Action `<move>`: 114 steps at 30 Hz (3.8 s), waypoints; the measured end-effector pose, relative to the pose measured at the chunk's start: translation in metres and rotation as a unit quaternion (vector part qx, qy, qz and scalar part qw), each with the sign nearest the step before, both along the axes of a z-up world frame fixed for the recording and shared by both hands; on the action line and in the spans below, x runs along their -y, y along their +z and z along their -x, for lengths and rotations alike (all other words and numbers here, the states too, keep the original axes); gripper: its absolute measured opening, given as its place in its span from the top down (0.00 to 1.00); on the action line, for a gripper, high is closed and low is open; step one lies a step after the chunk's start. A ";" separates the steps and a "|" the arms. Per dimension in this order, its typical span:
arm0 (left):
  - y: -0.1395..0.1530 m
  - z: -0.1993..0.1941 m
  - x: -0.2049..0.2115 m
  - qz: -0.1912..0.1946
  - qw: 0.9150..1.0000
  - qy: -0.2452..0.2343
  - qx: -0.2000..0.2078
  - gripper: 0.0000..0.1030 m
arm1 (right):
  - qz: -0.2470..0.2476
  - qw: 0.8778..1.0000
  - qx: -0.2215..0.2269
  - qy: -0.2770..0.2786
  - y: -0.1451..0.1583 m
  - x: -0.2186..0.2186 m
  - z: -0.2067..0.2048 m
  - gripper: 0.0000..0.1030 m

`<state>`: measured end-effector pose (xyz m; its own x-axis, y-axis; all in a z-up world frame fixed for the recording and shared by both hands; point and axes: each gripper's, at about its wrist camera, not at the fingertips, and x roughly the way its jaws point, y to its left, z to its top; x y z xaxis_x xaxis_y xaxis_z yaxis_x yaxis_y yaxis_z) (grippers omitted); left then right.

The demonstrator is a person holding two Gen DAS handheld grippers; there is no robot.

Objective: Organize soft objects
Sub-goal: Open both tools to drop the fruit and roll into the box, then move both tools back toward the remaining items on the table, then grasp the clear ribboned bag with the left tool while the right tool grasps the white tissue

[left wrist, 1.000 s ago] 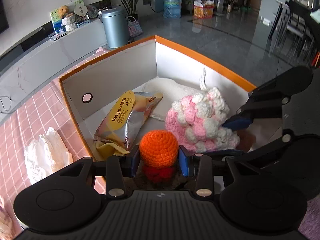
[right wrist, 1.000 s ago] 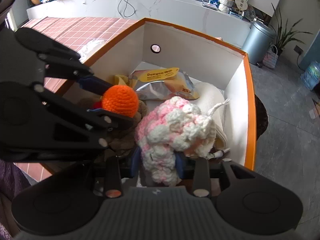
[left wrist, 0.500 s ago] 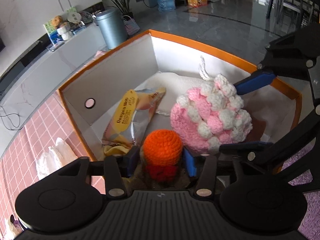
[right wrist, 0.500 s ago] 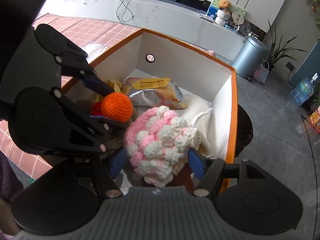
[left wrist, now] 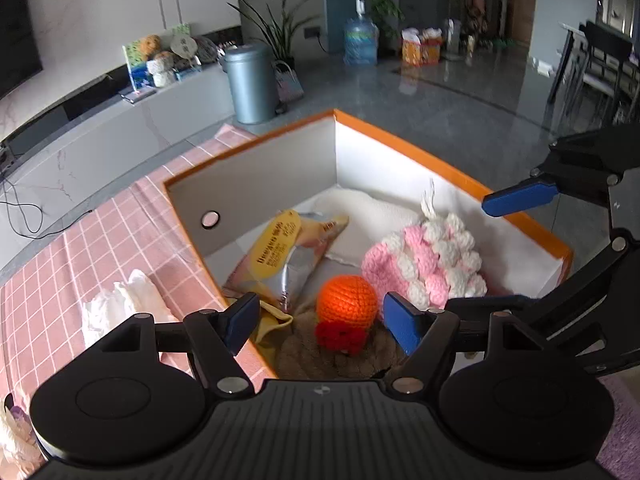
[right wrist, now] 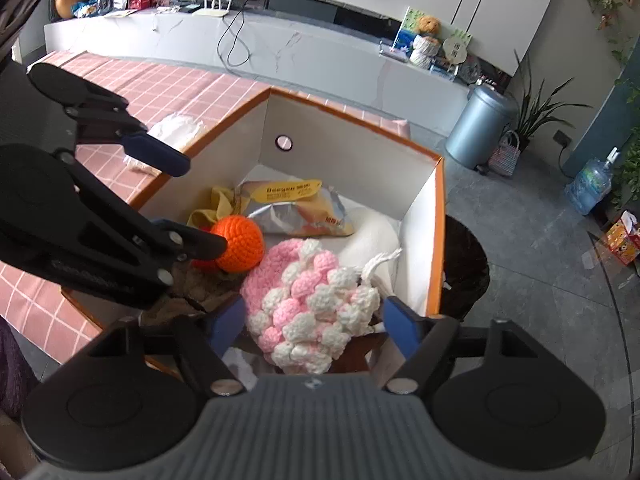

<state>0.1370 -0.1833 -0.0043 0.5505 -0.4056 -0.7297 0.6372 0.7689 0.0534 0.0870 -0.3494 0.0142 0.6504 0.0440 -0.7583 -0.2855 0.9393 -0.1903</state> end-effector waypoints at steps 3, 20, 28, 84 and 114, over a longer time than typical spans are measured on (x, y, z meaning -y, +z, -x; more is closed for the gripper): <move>0.007 0.005 -0.008 0.015 1.000 0.016 0.009 0.19 | 0.002 1.000 0.014 -0.008 0.004 -0.002 0.004 0.19; 0.021 0.042 -0.072 0.097 0.992 0.081 0.031 0.19 | -0.059 0.991 0.095 -0.068 0.018 -0.027 0.029 0.09; 0.019 0.057 -0.120 0.122 0.982 0.139 0.049 0.19 | -0.103 0.984 0.132 -0.059 0.021 -0.065 0.034 0.09; -0.065 -0.031 -0.271 -0.179 0.977 0.057 0.104 0.09 | -0.002 0.991 -0.044 0.130 -0.051 -0.254 -0.163 0.08; -0.072 -0.140 -0.243 -0.278 0.955 -0.070 -0.076 0.21 | -0.105 0.976 -0.181 0.059 -0.095 -0.222 -0.238 0.25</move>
<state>0.2769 0.0596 -0.0759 0.3892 0.0065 -0.9211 0.7648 0.5551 0.3270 0.3251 -0.1273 -0.0804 0.3229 0.2814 -0.9037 -0.4062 0.9036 0.1362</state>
